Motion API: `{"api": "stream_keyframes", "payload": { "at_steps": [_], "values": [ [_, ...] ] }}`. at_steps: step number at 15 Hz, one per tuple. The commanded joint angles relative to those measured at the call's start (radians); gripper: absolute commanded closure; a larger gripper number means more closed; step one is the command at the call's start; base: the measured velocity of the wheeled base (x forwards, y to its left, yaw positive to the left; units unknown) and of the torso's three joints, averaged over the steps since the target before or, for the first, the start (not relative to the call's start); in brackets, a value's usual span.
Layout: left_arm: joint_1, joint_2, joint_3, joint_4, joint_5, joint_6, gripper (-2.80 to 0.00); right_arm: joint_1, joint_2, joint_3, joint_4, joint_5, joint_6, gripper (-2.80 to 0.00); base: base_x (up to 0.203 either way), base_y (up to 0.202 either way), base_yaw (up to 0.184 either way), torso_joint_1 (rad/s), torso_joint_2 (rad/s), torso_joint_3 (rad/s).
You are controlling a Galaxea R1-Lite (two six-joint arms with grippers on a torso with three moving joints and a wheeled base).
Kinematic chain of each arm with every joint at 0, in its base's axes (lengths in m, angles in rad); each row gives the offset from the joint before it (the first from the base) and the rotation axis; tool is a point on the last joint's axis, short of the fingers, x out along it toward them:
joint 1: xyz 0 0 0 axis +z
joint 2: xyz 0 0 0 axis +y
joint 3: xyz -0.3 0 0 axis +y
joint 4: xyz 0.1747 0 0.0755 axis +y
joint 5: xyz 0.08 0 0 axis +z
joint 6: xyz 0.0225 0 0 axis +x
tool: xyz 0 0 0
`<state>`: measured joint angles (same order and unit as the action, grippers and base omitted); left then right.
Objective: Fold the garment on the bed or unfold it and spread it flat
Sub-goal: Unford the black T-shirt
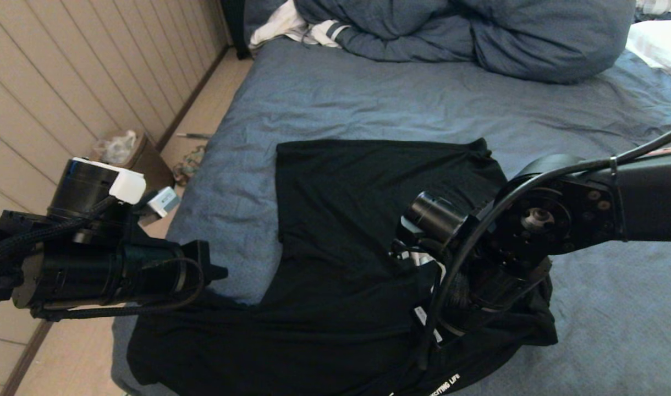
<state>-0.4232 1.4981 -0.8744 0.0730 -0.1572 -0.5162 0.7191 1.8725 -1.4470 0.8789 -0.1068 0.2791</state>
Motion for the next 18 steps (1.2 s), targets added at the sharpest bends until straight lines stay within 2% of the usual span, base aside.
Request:
{"api": "stream_keyframes", "payload": {
  "at_steps": [1, 5, 11, 18],
  "values": [
    [0.0, 0.006, 0.002, 0.001, -0.001, -0.003, 0.0, 0.002, 0.023, -0.001, 0.002, -0.009, 0.002, 0.0, 0.0, 0.0, 0.0, 0.0, 0.0, 0.0],
    [0.0, 0.008, 0.002, 0.001, -0.004, -0.006, 0.0, 0.0, 0.005, 0.004, 0.005, -0.013, 0.003, 0.0, 0.0, 0.0, 0.0, 0.0, 0.0, 0.0],
    [0.0, 0.007, 0.002, 0.001, -0.008, -0.008, 0.0, -0.01, -0.081, 0.103, 0.004, -0.014, 0.011, 0.0, 0.0, 0.0, 0.0, 0.0, 0.0, 0.0],
    [0.0, -0.007, 0.002, 0.001, -0.008, -0.01, 0.0, -0.007, -0.352, 0.383, 0.005, -0.01, 0.018, 0.0, 0.0, 0.0, 0.0, 0.0, 0.0, 0.0]
  ]
}}
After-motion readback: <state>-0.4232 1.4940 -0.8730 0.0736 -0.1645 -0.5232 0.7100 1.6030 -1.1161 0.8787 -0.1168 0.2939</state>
